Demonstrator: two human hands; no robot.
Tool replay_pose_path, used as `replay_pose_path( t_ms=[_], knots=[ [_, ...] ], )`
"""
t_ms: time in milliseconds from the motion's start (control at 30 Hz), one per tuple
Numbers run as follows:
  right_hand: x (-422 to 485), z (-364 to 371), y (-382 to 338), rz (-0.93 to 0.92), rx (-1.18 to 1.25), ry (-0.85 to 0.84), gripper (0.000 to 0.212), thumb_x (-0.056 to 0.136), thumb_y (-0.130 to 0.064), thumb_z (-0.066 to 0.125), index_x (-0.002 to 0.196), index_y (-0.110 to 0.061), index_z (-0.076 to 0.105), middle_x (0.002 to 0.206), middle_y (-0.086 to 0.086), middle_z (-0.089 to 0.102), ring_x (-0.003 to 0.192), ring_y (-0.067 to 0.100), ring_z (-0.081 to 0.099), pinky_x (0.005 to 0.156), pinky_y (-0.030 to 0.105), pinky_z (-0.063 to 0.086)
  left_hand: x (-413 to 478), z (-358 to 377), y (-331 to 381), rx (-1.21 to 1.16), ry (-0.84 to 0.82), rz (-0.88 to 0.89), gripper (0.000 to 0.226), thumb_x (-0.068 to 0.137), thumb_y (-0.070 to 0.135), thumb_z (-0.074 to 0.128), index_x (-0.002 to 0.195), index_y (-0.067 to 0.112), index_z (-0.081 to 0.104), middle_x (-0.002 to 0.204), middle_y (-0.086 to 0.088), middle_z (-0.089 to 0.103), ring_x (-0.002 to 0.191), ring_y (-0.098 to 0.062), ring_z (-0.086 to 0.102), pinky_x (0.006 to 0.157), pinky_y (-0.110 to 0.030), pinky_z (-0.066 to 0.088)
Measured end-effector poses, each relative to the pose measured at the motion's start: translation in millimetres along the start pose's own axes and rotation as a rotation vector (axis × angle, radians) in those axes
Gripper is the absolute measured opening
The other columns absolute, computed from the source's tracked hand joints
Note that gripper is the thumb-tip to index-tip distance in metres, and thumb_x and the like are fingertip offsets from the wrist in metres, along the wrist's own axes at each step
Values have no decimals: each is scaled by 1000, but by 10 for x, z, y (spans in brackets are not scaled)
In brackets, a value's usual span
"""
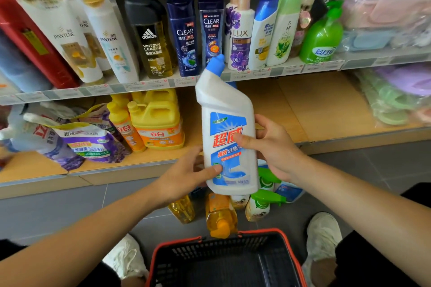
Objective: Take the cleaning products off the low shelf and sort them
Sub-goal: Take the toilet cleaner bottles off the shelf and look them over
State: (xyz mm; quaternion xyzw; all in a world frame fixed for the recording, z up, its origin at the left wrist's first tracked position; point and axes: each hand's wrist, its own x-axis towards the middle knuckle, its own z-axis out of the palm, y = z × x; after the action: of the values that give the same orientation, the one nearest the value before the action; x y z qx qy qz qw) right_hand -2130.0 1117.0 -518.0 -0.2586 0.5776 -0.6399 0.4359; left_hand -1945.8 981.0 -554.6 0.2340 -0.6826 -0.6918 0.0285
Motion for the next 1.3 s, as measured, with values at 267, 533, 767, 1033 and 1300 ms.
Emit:
replay_pose_path(
  t_ms=[267, 533, 767, 1033, 1300],
  knots=[
    [-12, -67, -67, 107, 156, 36, 48, 85, -21, 73, 131, -15, 58, 120, 10, 73, 107, 31, 72, 82, 50, 61, 2, 45, 23, -354, 5, -99, 65, 79, 42, 81, 133, 18, 53, 126, -9, 70, 116, -27, 69, 82, -43, 61],
    [-53, -87, 17, 154, 180, 48, 64, 75, -29, 78, 132, -12, 54, 117, 9, 74, 105, 30, 73, 83, 51, 61, -26, -31, 153, -547, -9, -121, 77, 70, 35, 89, 135, 13, 55, 130, -12, 68, 117, -27, 68, 82, -45, 61],
    [-35, -150, 89, 233, 70, -23, 52, 84, -26, 75, 132, -19, 58, 118, 9, 74, 106, 31, 72, 85, 47, 61, -75, -87, 225, -307, 112, 31, 69, 74, 10, 86, 135, 11, 55, 126, -13, 70, 115, -32, 69, 90, -54, 59],
    [-137, -115, 109, 402, 60, -49, 54, 77, -37, 81, 123, -16, 64, 115, 12, 74, 105, 29, 73, 85, 42, 61, -177, -67, 358, 138, 323, 320, 69, 58, 21, 92, 121, 26, 63, 108, 8, 75, 100, -9, 73, 66, -24, 61],
    [-191, 23, 93, 358, 584, -51, 49, 84, -21, 76, 129, -11, 58, 126, 21, 68, 114, 35, 68, 86, 44, 60, -236, -16, 509, 114, 324, 469, 79, 62, 26, 95, 130, 22, 55, 123, 2, 67, 117, -17, 66, 77, -34, 62]
  ],
)
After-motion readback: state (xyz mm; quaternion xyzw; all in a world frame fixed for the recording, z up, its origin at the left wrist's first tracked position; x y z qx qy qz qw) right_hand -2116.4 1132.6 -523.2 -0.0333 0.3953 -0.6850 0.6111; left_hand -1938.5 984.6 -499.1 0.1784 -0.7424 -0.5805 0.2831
